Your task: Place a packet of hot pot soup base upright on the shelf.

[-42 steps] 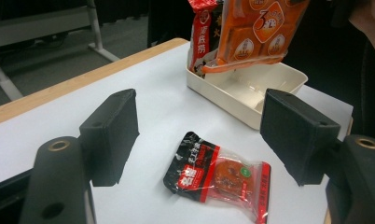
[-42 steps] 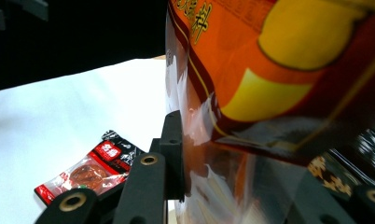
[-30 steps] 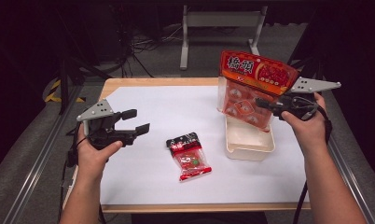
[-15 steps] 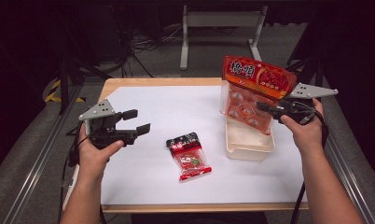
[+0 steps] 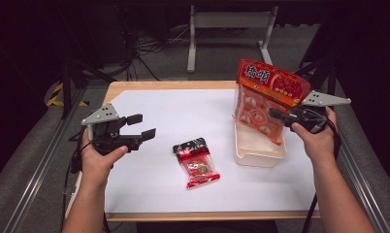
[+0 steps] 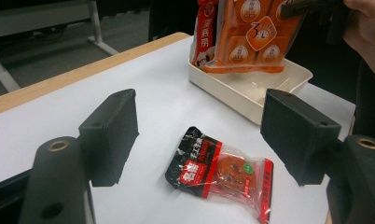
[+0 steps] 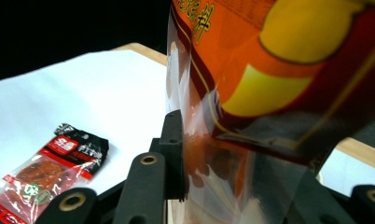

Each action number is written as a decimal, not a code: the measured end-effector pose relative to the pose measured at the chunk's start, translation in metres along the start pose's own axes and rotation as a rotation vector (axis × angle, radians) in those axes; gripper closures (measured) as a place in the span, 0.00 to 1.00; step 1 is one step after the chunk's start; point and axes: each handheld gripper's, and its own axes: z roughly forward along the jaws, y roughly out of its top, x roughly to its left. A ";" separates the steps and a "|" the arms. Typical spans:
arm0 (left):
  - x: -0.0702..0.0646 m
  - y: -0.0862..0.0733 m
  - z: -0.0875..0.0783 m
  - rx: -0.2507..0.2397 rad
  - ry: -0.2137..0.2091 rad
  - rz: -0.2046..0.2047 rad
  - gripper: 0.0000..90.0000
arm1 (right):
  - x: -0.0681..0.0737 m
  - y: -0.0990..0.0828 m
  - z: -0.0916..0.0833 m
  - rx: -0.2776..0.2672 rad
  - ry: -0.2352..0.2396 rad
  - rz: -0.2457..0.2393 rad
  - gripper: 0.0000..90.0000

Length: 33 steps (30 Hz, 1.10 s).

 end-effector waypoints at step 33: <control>0.002 -0.002 0.008 0.027 0.001 0.005 0.31 | -0.001 -0.050 0.030 0.105 0.027 0.052 0.78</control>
